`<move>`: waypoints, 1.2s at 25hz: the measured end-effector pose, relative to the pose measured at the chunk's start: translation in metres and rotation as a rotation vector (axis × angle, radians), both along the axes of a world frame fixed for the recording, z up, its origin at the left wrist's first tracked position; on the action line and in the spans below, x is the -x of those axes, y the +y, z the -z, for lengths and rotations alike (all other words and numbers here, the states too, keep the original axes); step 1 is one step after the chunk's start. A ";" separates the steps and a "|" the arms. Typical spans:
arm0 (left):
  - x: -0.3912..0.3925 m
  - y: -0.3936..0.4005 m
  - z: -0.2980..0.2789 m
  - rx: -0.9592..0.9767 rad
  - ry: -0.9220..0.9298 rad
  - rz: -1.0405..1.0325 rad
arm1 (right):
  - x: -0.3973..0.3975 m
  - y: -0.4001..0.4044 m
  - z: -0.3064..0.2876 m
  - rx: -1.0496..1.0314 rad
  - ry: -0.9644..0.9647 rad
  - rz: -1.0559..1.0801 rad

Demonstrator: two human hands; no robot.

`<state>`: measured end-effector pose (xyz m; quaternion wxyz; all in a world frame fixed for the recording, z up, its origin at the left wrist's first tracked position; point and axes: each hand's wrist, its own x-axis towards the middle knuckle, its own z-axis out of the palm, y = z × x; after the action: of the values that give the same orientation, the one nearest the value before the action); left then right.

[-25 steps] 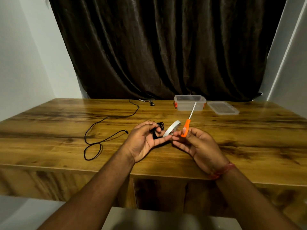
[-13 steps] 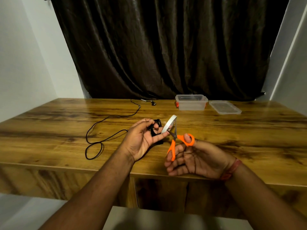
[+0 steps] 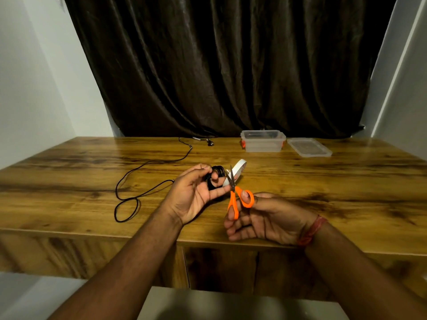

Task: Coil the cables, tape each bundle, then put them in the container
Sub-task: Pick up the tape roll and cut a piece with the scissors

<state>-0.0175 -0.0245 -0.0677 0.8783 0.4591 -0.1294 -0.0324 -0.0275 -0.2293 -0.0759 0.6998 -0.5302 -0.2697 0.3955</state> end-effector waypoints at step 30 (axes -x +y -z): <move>-0.004 0.002 0.003 -0.007 0.020 -0.028 | -0.008 -0.079 -0.017 0.346 -0.136 0.442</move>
<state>-0.0137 -0.0223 -0.0708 0.8784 0.4634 -0.1143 -0.0250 -0.0196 -0.3086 -0.0594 0.6483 -0.7131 -0.1223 0.2370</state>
